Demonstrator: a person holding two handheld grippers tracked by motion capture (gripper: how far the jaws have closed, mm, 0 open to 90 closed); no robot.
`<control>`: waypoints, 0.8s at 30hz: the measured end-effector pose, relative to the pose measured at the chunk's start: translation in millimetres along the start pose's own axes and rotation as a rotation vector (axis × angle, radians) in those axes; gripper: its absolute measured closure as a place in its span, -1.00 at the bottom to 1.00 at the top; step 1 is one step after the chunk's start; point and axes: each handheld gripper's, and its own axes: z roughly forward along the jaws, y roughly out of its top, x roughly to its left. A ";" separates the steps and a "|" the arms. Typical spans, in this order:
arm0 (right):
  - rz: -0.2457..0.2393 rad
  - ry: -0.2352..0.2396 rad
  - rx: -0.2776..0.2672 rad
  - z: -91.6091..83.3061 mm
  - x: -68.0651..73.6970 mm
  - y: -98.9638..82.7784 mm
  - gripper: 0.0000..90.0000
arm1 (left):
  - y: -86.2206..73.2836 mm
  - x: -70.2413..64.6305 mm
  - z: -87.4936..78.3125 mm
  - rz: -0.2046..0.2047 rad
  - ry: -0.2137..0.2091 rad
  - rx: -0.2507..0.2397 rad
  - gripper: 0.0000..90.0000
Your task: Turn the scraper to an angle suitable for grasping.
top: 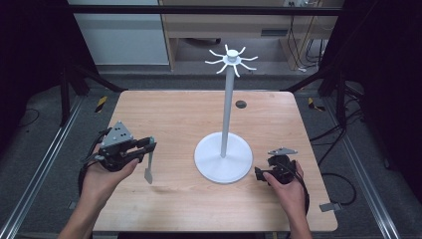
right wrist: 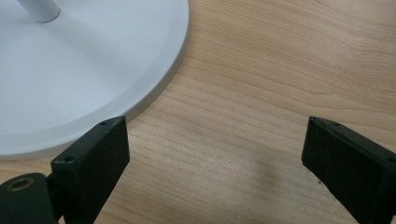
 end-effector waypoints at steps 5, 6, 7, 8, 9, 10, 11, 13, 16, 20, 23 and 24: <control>0.001 -0.001 -0.001 -0.1 -0.4 -0.1 -0.82 | 7.1 -6.1 3.4 0.007 -0.003 -0.012 0.65; 0.001 -0.001 -0.001 -0.1 -0.3 -0.1 -0.82 | 10.3 -9.1 5.7 0.004 -0.008 -0.017 0.65; 0.001 -0.001 0.000 -0.1 -0.4 0.0 -0.83 | 12.0 -10.2 6.5 0.011 -0.011 -0.015 0.65; 0.001 -0.001 0.000 -0.1 -0.4 0.0 -0.83 | 12.0 -10.2 6.5 0.011 -0.011 -0.015 0.65; 0.000 -0.001 -0.001 -0.1 -0.4 0.0 -0.83 | 13.6 -11.6 7.2 0.015 -0.014 -0.015 0.65; 0.002 -0.002 0.000 -0.2 -0.3 0.0 -0.82 | 15.3 -13.2 7.5 0.015 -0.014 -0.018 0.65; 0.001 -0.002 -0.001 -0.1 -0.4 0.0 -0.82 | 17.1 -14.4 7.5 0.017 -0.015 -0.021 0.65; 0.002 0.000 -0.002 0.0 -0.1 0.0 -0.83 | 20.8 -16.7 7.2 0.020 -0.016 -0.030 0.65; -0.006 0.000 -0.001 0.3 -0.4 0.1 -0.83 | 26.2 -19.4 6.3 0.026 -0.009 -0.042 0.65; -0.001 0.000 -0.002 0.1 0.0 0.2 -0.83 | 34.0 -21.7 4.2 0.018 -0.011 -0.065 0.65; -0.001 -0.001 -0.004 0.0 -0.3 0.3 -0.83 | 42.3 -23.9 2.4 0.012 -0.012 -0.086 0.65; -0.001 -0.001 -0.003 0.0 -0.4 0.3 -0.83 | 45.5 -24.8 1.6 0.014 -0.011 -0.090 0.65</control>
